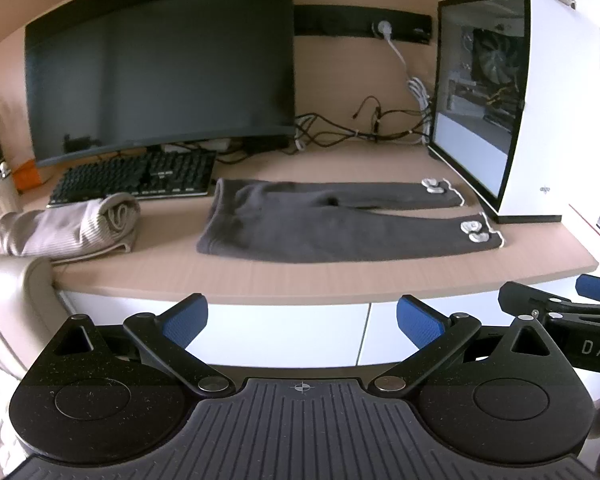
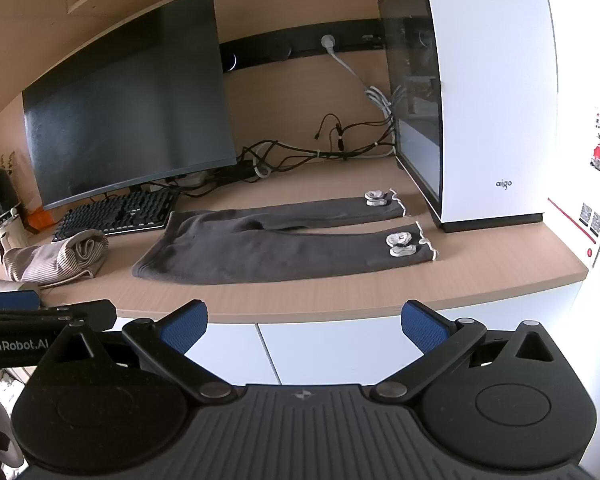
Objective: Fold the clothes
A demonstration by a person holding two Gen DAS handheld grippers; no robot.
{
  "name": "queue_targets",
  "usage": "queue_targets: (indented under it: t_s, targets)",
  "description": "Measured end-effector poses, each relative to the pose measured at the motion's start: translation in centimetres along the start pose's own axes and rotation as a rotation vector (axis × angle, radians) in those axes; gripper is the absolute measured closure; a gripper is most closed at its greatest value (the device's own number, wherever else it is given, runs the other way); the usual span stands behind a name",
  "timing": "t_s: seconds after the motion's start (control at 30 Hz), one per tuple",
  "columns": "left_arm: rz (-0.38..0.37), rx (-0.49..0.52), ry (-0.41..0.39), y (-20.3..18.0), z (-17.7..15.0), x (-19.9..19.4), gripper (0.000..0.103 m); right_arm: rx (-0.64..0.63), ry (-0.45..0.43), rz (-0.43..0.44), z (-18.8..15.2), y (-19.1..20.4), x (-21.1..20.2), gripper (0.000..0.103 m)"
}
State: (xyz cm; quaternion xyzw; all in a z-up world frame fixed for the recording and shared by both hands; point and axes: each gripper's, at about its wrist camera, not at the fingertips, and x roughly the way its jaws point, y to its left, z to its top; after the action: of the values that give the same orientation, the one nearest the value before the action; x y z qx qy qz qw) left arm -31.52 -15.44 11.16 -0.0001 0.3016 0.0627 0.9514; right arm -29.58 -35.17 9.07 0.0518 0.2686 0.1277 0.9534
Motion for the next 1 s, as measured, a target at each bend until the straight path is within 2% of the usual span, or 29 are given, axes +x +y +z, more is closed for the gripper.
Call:
queue_targets:
  t_s: [0.6,1.0]
  targets:
    - [0.012,-0.008,0.018,-0.6,0.4,0.8,0.000,0.010,0.018,-0.006,0.2,0.0,1.1,0.000]
    - [-0.036,-0.026,0.123,1.1,2.0,5.6,0.000,0.057,0.092,-0.012,0.9,-0.1,5.8,0.000]
